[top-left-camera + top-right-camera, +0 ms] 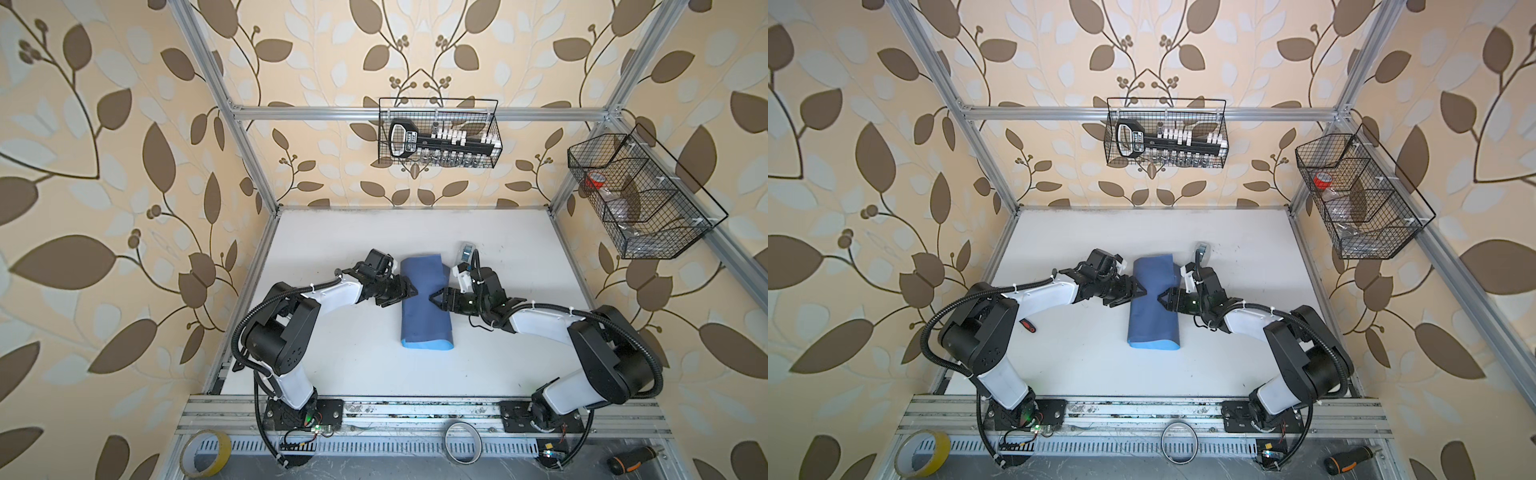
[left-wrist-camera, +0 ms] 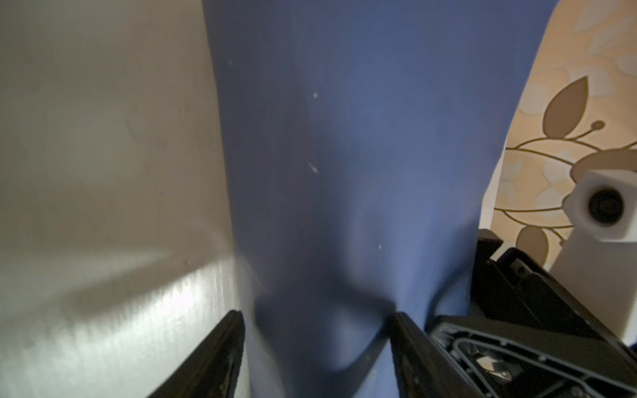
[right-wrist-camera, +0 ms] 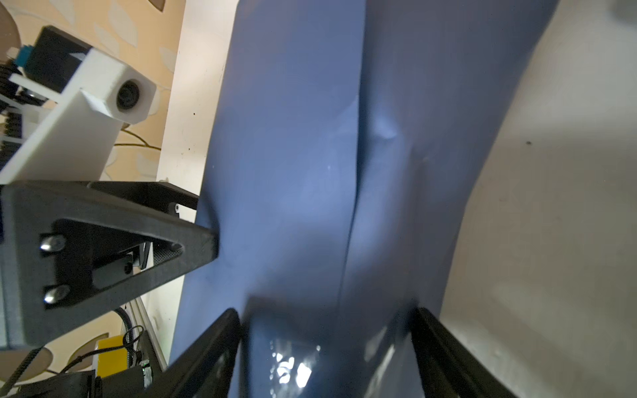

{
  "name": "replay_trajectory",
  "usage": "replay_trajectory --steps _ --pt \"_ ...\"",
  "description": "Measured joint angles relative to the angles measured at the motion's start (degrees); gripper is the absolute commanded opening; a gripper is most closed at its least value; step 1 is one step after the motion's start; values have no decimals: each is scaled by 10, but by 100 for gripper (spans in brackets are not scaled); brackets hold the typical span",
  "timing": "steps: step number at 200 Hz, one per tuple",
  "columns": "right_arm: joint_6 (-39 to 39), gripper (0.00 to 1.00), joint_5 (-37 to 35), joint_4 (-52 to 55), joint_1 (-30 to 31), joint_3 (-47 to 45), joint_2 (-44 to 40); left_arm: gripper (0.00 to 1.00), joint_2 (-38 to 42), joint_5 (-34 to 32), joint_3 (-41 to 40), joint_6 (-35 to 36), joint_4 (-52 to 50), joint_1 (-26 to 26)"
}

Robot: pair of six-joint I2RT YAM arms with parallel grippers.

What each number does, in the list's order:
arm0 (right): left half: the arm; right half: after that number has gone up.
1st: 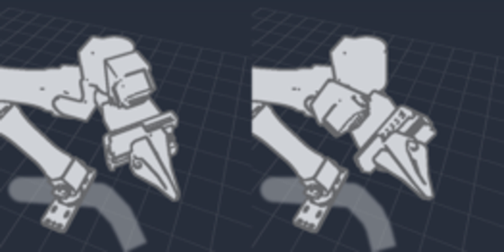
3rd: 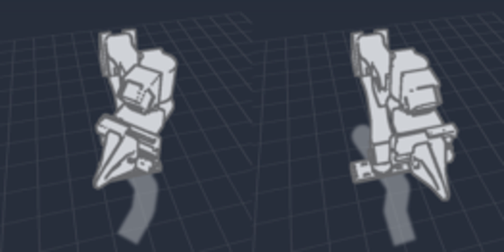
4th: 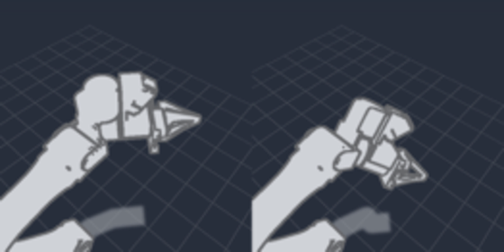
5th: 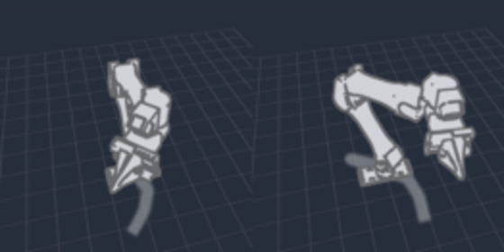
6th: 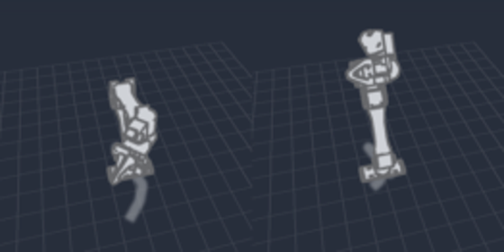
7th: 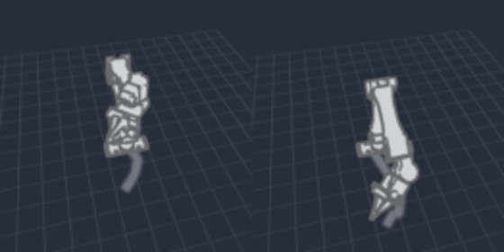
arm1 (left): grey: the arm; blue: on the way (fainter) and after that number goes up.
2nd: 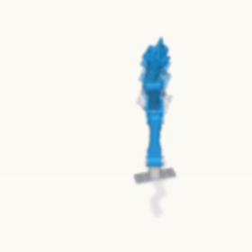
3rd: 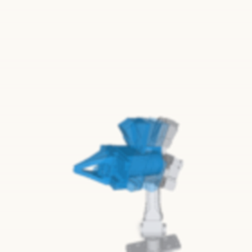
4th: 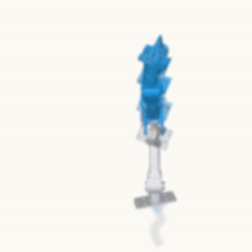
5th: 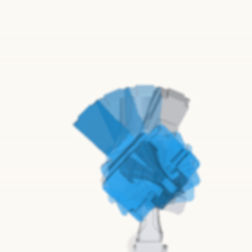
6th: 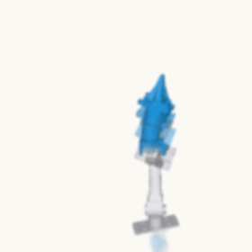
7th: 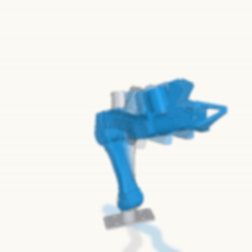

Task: Wrap a gift box in wrapping paper
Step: Move the gift box to the center of the table.

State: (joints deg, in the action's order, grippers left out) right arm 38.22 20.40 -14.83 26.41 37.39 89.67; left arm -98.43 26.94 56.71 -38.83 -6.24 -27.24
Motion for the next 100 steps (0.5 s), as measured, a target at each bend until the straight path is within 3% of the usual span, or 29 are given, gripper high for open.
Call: replay_trajectory --steps 57,100 --pt "-26 85 -5 19 -8 96 52 81 -16 -5 30 17 -5 48" --pt "-96 88 -53 96 -2 61 -52 83 118 -1 -64 32 -5 47"
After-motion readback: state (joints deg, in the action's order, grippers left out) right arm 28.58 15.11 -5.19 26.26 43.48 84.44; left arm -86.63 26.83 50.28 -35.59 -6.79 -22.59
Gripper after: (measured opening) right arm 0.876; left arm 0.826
